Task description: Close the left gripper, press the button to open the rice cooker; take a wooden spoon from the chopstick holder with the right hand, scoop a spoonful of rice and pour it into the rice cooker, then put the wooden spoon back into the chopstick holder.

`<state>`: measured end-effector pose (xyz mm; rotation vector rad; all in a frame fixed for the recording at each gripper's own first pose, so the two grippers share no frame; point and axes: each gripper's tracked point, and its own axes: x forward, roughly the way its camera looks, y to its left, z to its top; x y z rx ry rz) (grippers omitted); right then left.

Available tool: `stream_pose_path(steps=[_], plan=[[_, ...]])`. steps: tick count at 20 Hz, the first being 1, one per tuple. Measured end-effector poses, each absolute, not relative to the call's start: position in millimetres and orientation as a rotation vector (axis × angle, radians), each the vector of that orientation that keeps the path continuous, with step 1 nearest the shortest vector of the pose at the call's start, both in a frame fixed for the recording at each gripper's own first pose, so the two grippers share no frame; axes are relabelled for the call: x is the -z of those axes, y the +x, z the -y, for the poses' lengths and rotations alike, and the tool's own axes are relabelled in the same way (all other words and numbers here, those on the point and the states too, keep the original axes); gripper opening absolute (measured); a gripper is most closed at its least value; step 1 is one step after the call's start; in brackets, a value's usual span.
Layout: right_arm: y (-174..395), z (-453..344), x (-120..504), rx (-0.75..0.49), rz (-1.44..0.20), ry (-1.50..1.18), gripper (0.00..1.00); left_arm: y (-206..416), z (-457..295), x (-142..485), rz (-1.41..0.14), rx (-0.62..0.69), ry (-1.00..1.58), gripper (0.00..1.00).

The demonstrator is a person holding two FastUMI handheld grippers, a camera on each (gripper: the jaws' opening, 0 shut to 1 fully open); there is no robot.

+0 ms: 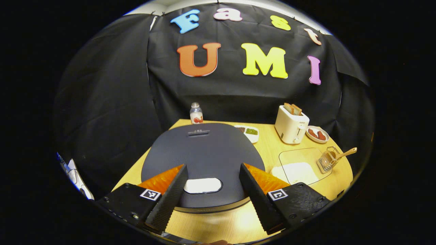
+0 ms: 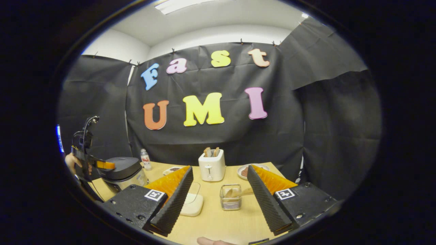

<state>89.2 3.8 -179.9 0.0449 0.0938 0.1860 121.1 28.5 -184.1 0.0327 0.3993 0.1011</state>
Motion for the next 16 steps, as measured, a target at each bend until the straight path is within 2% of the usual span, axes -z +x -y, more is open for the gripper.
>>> stream_pose_path(steps=[7, 13, 16], plan=[[94.6, -30.0, 182.8, -0.245, -0.074, 0.020, 0.99, 106.8, -27.5, 184.7, -0.283, -0.116, 0.029, 0.99], [99.6, -40.3, 191.9, -0.242, -0.100, 0.007, 1.00, 108.8, -27.1, 184.1, -0.079, -0.147, 0.009, 0.99], [100.6, -43.9, 193.6, -0.241, -0.105, 0.004, 1.00, 113.6, -27.5, 192.3, -0.062, -0.195, 0.003, 0.99]])
